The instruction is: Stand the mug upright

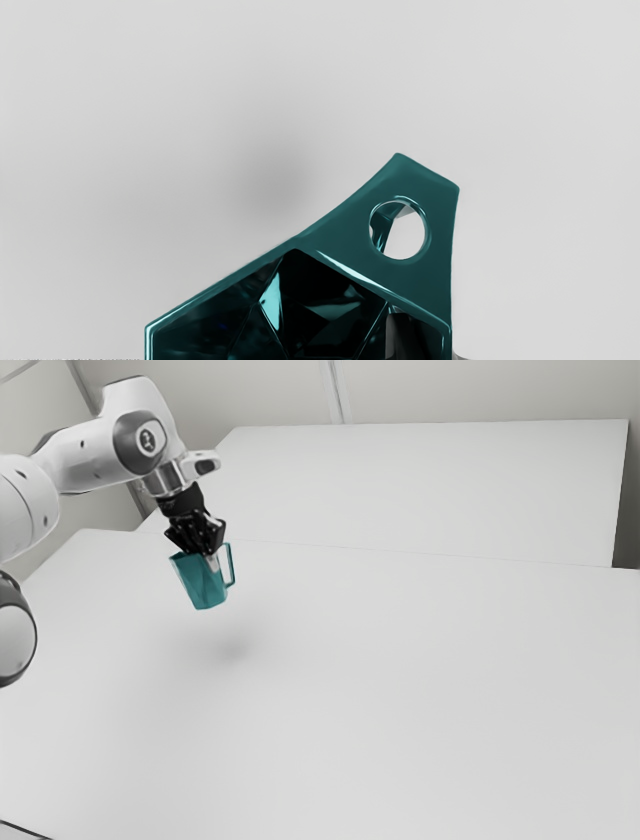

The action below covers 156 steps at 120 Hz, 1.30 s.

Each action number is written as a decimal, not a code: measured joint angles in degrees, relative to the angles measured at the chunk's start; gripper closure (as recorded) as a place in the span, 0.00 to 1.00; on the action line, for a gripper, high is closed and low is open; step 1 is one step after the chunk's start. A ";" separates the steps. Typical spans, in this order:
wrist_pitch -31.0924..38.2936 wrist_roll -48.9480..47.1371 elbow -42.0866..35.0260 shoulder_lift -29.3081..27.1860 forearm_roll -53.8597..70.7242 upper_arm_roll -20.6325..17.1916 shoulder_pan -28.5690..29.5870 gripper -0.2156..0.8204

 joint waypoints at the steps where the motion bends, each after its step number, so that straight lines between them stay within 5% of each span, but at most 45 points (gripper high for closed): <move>1: 0.11 -0.12 -0.15 -0.07 0.21 0.00 -0.13 0.97; 156: 27.32 -10.50 -18.01 -2.04 10.43 0.00 -7.82 0.97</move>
